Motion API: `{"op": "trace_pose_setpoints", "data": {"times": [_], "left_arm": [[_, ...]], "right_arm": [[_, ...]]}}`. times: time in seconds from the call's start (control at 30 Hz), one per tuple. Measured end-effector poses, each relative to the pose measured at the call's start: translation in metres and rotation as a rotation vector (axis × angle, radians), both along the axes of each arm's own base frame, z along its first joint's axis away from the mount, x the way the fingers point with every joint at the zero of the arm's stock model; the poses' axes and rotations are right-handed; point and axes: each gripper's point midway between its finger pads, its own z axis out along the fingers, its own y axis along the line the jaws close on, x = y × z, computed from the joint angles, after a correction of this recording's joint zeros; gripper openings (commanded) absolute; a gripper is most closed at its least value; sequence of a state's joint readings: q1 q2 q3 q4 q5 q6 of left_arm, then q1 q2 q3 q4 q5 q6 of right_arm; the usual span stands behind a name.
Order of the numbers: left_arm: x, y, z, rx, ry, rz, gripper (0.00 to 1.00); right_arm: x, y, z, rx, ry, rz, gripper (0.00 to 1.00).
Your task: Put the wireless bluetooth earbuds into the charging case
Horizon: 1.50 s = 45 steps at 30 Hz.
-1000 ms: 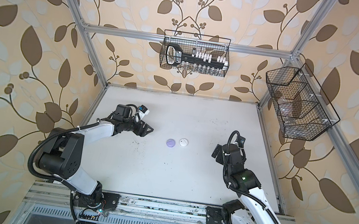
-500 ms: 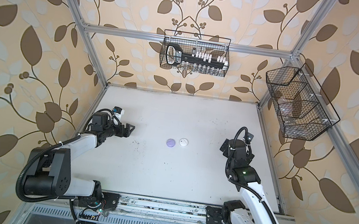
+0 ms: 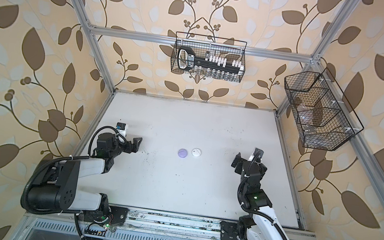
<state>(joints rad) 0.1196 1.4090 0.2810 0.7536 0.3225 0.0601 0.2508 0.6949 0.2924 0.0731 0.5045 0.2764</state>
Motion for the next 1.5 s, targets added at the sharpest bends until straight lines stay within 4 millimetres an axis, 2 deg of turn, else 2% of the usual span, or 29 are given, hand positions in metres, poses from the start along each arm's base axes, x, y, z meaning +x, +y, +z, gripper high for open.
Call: {"op": "trace_pose_setpoints", "data": {"times": [0.07, 0.13, 0.27, 0.4, 0.5, 0.7, 0.87, 1.0, 1.5], "left_arm": [[-0.002, 0.002, -0.019, -0.010, 0.040, 0.016, 0.99], [-0.002, 0.002, -0.030, -0.014, 0.077, 0.022, 0.99], [0.010, 0.004, -0.017, -0.012, 0.040, 0.026, 0.99], [0.020, 0.007, -0.006, -0.008, 0.016, 0.033, 0.99], [0.020, 0.008, -0.007, -0.008, 0.022, 0.042, 0.99], [0.019, 0.009, -0.010, -0.010, 0.036, 0.048, 0.99], [0.019, 0.009, -0.010, -0.014, 0.036, 0.050, 0.99], [0.019, 0.009, -0.010, -0.015, 0.036, 0.050, 0.99], [0.019, 0.009, -0.010, -0.015, 0.037, 0.051, 0.99]], "right_arm": [[0.004, 0.003, 0.004, -0.022, -0.019, 0.018, 1.00], [0.010, 0.005, 0.008, -0.047, -0.037, 0.028, 1.00], [0.026, 0.008, -0.001, -0.118, -0.018, 0.043, 1.00], [0.040, 0.003, -0.028, -0.176, 0.035, 0.045, 1.00], [0.047, -0.004, -0.045, -0.207, 0.068, 0.040, 1.00], [0.062, -0.016, -0.052, -0.160, 0.024, 0.078, 0.98], [0.064, -0.009, -0.055, -0.121, -0.018, 0.153, 1.00], [0.067, -0.003, -0.049, -0.111, -0.052, 0.189, 1.00], [0.069, 0.002, -0.042, -0.105, -0.081, 0.213, 1.00]]}}
